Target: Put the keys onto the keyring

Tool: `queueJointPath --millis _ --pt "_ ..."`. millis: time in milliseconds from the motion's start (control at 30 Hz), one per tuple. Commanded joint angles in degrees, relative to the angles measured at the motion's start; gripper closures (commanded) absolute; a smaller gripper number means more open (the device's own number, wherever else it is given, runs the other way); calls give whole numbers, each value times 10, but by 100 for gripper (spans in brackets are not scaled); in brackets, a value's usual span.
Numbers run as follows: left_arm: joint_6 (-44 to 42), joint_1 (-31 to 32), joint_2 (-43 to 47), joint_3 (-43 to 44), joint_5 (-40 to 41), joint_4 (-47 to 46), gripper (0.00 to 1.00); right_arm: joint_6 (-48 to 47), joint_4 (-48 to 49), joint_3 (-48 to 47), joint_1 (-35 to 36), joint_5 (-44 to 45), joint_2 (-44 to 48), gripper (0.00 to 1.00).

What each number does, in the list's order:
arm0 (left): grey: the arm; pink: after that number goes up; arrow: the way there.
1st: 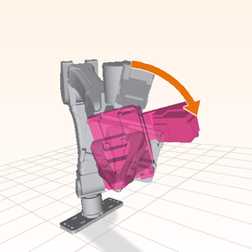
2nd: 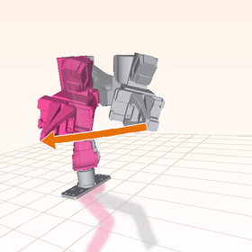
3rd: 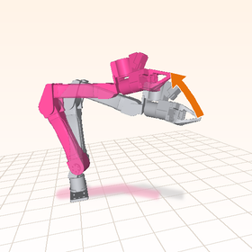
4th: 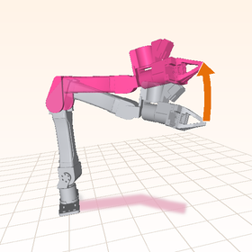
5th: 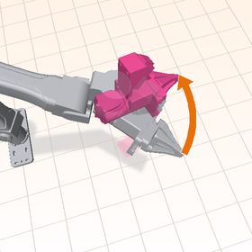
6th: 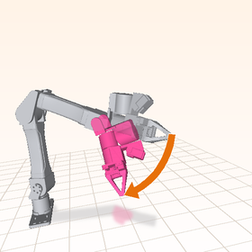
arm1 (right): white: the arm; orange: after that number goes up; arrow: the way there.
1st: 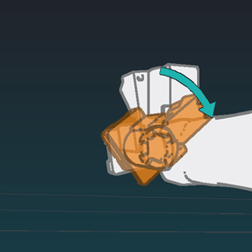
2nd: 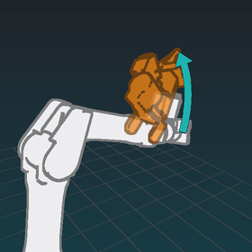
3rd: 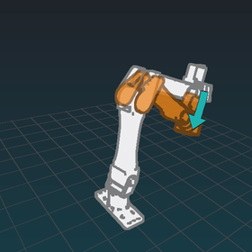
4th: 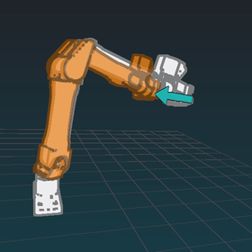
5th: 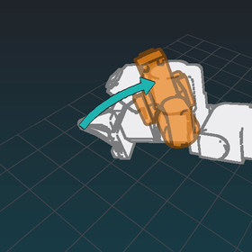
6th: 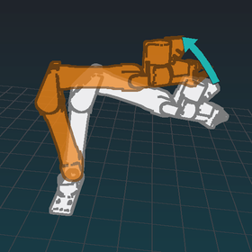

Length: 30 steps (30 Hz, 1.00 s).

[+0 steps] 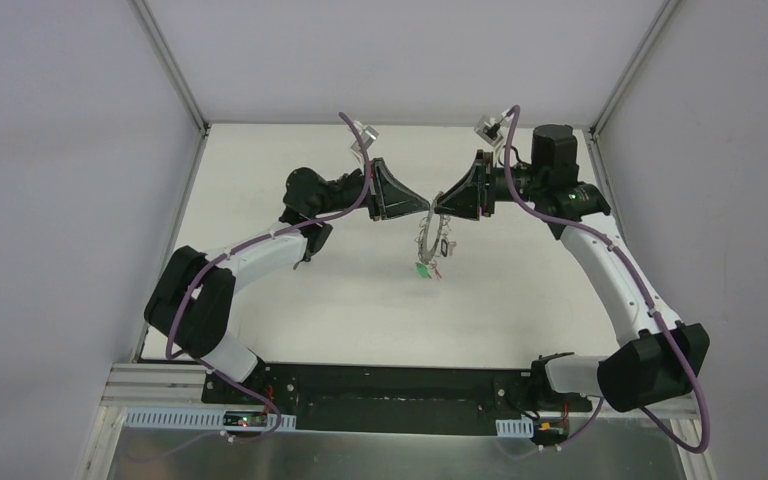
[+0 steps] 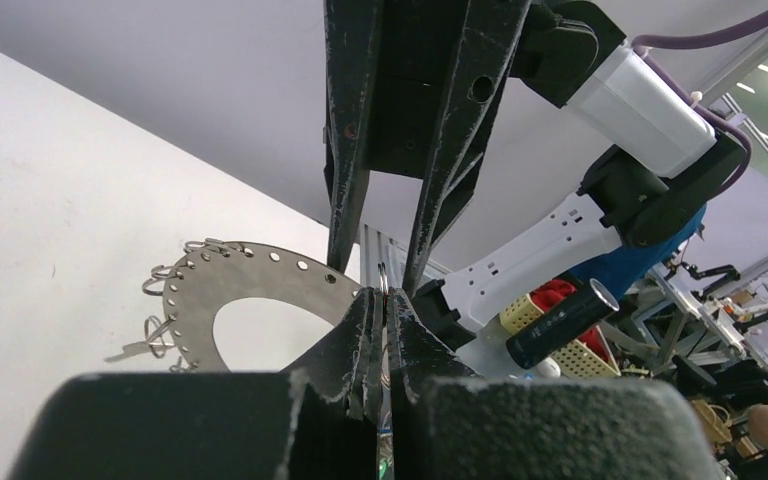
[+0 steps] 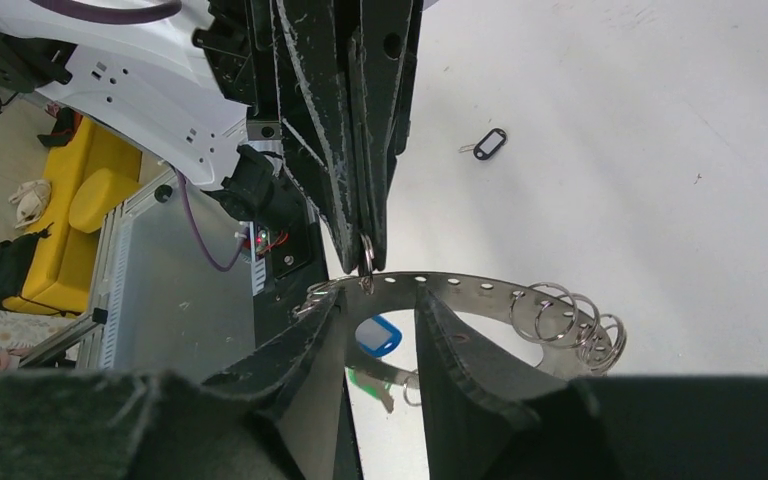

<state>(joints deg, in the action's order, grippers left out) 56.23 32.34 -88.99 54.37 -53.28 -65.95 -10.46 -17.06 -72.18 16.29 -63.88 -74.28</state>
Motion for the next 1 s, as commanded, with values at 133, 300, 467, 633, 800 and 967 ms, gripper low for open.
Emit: queueJointPath --millis 133,300,467,633,800,967 --pt "15 9 1 5 11 -70 100 34 55 2 -1 -25 -10 76" --pt "15 9 -2 7 10 -74 100 39 64 4 3 -40 -14 89" --pt "10 10 -4 6 11 -74 100 48 78 12 5 -57 -12 91" --pt "8 10 -4 4 10 -75 100 47 78 19 7 -61 -8 93" --pt "-12 10 -2 7 -7 -69 100 -5 28 -2 10 -44 -4 100" --pt "-119 7 32 19 -42 51 75 -204 -178 -91 61 87 -9 100"
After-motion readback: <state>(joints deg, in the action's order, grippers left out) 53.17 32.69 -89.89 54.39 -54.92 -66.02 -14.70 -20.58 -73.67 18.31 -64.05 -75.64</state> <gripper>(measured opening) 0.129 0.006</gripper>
